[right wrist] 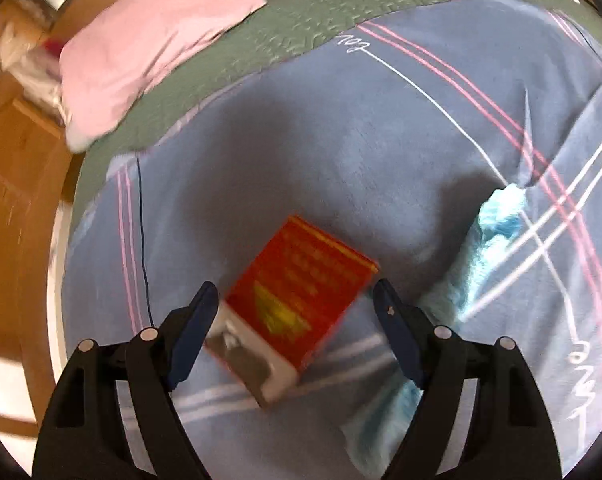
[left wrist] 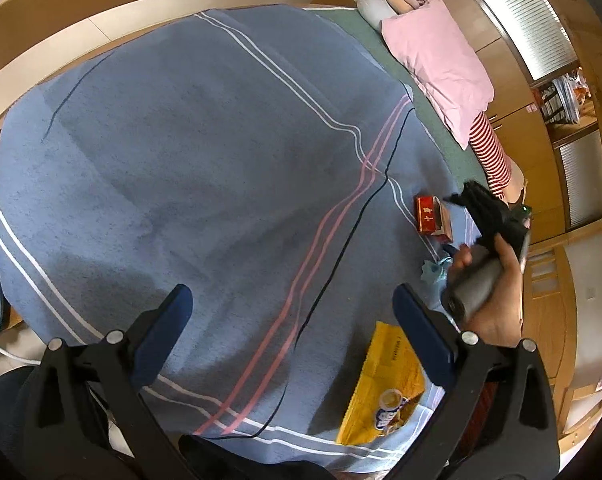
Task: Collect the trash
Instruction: 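Release the chip bag onto the bed and grasp the red cigarette box with the right gripper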
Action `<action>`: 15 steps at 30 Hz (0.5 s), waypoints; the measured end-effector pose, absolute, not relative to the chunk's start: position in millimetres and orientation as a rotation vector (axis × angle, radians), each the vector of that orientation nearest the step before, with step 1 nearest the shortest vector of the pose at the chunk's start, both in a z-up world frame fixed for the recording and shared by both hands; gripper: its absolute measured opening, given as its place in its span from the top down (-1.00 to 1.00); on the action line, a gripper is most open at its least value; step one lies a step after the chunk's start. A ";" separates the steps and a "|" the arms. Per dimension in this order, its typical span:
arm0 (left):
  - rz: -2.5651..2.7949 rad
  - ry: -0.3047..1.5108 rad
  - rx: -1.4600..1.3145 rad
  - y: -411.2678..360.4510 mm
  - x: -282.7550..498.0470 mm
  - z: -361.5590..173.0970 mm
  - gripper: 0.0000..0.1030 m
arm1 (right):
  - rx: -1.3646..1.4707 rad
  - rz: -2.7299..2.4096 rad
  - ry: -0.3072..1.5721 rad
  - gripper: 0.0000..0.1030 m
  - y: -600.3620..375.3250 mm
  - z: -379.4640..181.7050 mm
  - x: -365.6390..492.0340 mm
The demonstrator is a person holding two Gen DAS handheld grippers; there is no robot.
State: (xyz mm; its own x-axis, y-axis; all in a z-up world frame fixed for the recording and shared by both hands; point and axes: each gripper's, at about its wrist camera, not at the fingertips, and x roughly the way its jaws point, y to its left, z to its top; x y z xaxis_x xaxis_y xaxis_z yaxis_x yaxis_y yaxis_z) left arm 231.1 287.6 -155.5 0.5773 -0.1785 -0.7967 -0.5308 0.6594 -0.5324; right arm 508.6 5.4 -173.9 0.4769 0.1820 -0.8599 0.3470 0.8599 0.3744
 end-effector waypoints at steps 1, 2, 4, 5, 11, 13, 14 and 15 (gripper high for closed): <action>0.235 0.961 -0.853 286.5 231.6 -156.0 -0.93 | 0.554 -0.113 1.081 -0.71 8.9 -176.1 512.5; 0.232 0.963 -0.850 287.0 231.6 -156.6 -0.93 | 0.525 -0.113 1.091 -0.71 14.1 -178.6 517.5; 0.235 0.968 -0.842 286.1 233.3 -157.7 -0.93 | 0.384 -0.108 1.119 -0.70 31.8 -181.4 524.8; 0.238 0.971 -0.838 286.2 233.6 -158.4 -0.93 | 0.325 -0.104 1.125 -0.66 38.4 -183.1 525.8; 0.253 0.972 -0.839 285.1 237.1 -160.1 -0.93 | 0.153 -0.040 1.133 -0.37 54.5 -185.6 509.5; 0.253 0.973 -0.830 283.8 237.7 -160.2 -0.93 | 0.159 0.018 1.155 -0.34 50.9 -182.4 501.1; 0.255 0.975 -0.827 283.5 238.0 -160.3 -0.93 | 0.161 0.037 1.161 -0.33 50.8 -180.1 497.5; 0.258 0.974 -0.827 283.5 237.5 -160.6 -0.93 | 0.165 0.062 1.159 -0.32 47.6 -175.2 491.6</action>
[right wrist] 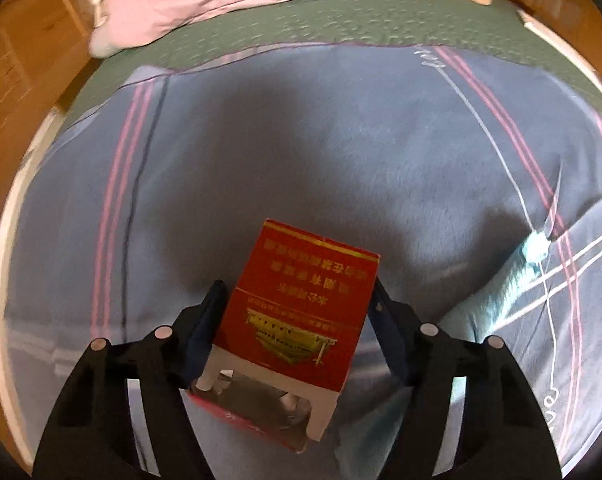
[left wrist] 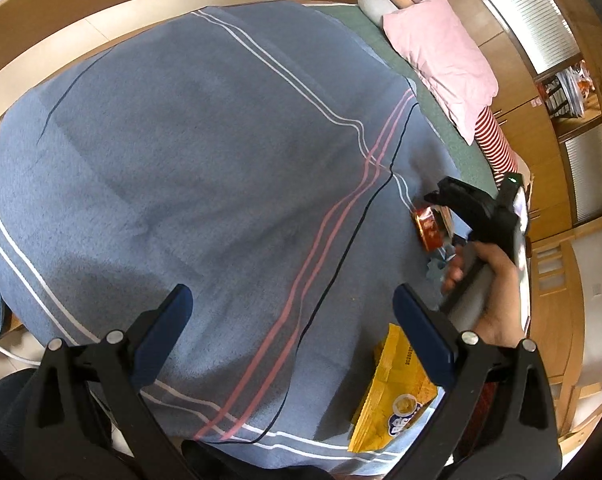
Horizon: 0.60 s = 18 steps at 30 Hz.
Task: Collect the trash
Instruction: 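Release the chip bag onto the bed and grasp the red cigarette box with the right gripper, then grasp the orange chip bag with the left gripper while the right gripper holds the red box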
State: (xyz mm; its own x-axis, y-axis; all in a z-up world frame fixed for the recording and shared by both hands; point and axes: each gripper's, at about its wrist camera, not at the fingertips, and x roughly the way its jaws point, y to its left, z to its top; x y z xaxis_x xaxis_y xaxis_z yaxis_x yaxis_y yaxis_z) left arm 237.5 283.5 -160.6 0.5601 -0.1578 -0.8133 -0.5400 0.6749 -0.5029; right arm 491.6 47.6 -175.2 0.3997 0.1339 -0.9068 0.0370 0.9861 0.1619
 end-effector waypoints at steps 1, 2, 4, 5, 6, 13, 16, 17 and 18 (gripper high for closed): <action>0.265 0.972 -0.826 283.9 237.2 -160.6 -0.93 | 0.174 0.085 1.140 -0.30 44.0 -167.6 484.6; 0.272 0.970 -0.824 284.3 237.5 -160.7 -0.93 | 0.183 0.105 1.117 -0.30 42.0 -161.1 482.9; 0.282 0.964 -0.820 285.1 238.5 -160.4 -0.93 | 0.186 0.150 1.049 -0.30 32.7 -136.7 465.2; 0.278 0.959 -0.820 285.0 238.9 -159.9 -0.93 | 0.181 0.162 1.027 -0.29 29.9 -128.1 457.0; 0.265 0.949 -0.813 283.0 240.2 -157.9 -0.93 | 0.177 0.175 1.007 -0.29 25.8 -119.6 448.9; 0.191 0.886 -0.737 261.4 244.1 -144.7 -0.93 | 0.074 0.179 0.914 -0.26 -13.6 -82.9 355.5; 0.167 0.876 -0.747 255.3 243.3 -143.7 -0.93 | 0.054 0.127 0.932 -0.26 -30.4 -91.5 324.3; 0.154 0.879 -0.742 253.0 244.2 -143.6 -0.93 | 0.057 0.110 0.946 -0.26 -37.5 -97.6 321.9; 0.125 0.887 -0.730 248.7 245.8 -143.7 -0.93 | 0.059 0.089 0.966 -0.26 -44.4 -103.9 315.2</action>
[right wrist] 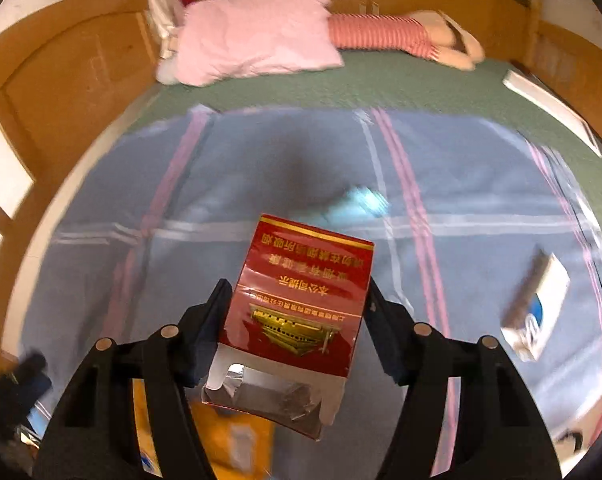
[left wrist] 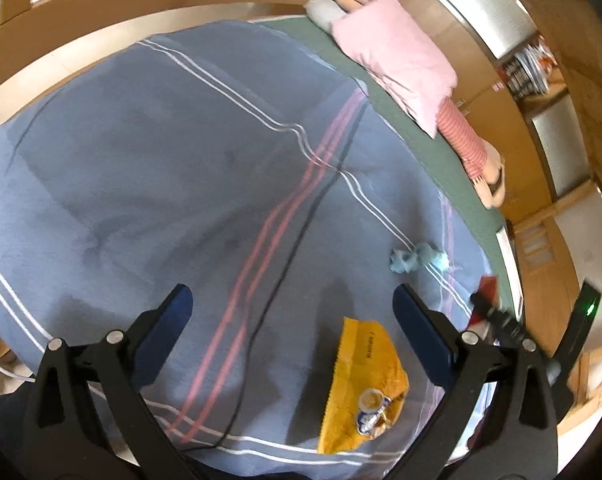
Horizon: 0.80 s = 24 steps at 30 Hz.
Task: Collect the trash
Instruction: 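Grasp the orange chip bag with the left gripper while the right gripper holds the red box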
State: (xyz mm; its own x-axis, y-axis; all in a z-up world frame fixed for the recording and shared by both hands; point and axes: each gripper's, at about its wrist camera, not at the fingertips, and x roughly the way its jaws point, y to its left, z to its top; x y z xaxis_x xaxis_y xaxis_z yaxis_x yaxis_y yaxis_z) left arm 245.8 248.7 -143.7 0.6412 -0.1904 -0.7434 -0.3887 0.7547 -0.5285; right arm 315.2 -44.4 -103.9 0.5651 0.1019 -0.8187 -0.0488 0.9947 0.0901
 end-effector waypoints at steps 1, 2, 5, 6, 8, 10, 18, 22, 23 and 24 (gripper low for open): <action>0.106 0.892 -0.723 245.3 246.1 -143.6 -0.93 | 0.063 0.069 0.983 -0.25 -50.8 -109.6 310.1; 0.090 0.896 -0.714 240.8 246.5 -143.6 -0.93 | 0.063 0.055 0.995 -0.25 -52.9 -111.7 305.9; 0.040 0.912 -0.671 229.0 246.1 -143.1 -0.93 | 0.039 0.060 1.066 -0.25 -53.4 -131.5 297.1; 0.019 0.918 -0.656 224.8 246.9 -143.0 -0.93 | 0.036 0.088 1.097 -0.25 -48.9 -138.6 294.5; 0.003 0.927 -0.640 219.8 247.3 -143.4 -0.93 | 0.024 0.136 1.128 -0.25 -37.1 -146.3 287.5; 0.000 0.933 -0.631 216.9 247.9 -144.5 -0.93 | -0.010 0.206 1.164 -0.25 -19.4 -154.4 280.9; 0.019 0.950 -0.663 222.7 250.9 -149.7 -0.93 | 0.041 0.252 1.175 -0.25 -7.0 -159.5 269.8; -0.009 0.966 -0.662 221.8 252.2 -150.6 -0.93 | 0.121 0.170 1.137 -0.25 -38.1 -149.1 264.5; -0.036 0.976 -0.650 218.4 253.2 -150.4 -0.93 | 0.136 0.154 1.130 -0.25 -44.3 -147.3 264.2; -0.056 0.980 -0.634 214.4 254.5 -150.1 -0.93 | 0.150 0.140 1.124 -0.25 -51.6 -145.3 264.8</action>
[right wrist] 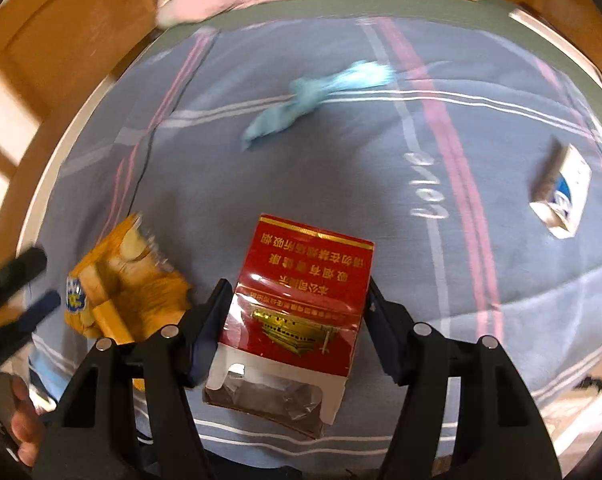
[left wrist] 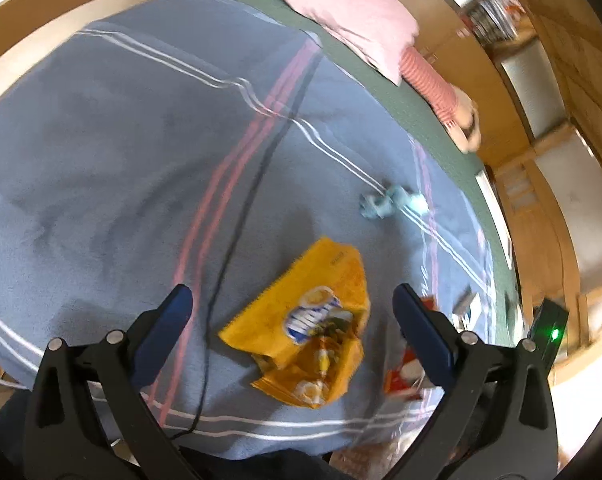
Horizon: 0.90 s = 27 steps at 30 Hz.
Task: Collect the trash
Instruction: 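Grasp the orange chip bag with the left gripper while the right gripper holds the red box, then carry the red box and chip bag over the basket and open both grippers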
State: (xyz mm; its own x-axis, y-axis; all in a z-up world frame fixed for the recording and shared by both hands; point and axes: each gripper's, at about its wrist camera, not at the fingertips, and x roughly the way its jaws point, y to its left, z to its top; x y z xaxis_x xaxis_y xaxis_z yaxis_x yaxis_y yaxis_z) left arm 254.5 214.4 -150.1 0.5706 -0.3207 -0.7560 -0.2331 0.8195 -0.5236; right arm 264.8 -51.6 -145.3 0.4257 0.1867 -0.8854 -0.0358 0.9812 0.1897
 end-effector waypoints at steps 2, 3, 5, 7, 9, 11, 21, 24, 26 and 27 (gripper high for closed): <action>-0.081 0.981 -0.609 207.4 254.8 -149.4 -0.93 | 0.171 0.109 1.109 -0.25 -65.8 -140.3 262.5; -0.104 0.985 -0.593 202.0 255.1 -149.1 -0.93 | 0.182 0.095 1.100 -0.25 -71.9 -138.4 261.2; -0.152 0.998 -0.554 190.0 257.1 -149.3 -0.93 | 0.198 0.078 1.089 -0.25 -79.2 -136.0 260.0; -0.183 1.024 -0.497 175.8 259.6 -154.1 -0.91 | 0.208 0.066 1.074 -0.25 -85.4 -134.6 257.0; -0.190 1.055 -0.451 164.0 262.1 -161.3 -0.79 | 0.206 0.065 1.068 -0.25 -88.5 -133.0 250.2; -0.200 1.106 -0.419 153.3 265.2 -172.8 -0.60 | 0.206 0.067 1.061 -0.25 -88.2 -132.4 249.2; -0.243 1.141 -0.433 150.3 268.7 -185.6 0.25 | 0.188 0.077 1.031 -0.25 -78.4 -130.4 241.6; -0.226 1.106 -0.428 154.0 265.3 -178.4 0.31 | 0.187 0.074 1.031 -0.25 -76.4 -131.6 239.5; -0.216 1.080 -0.434 158.2 263.9 -173.1 0.32 | 0.186 0.072 1.031 -0.25 -75.4 -132.5 238.7; -0.202 1.056 -0.433 160.9 262.3 -168.2 0.32 | 0.184 0.072 1.032 -0.25 -74.6 -133.0 238.3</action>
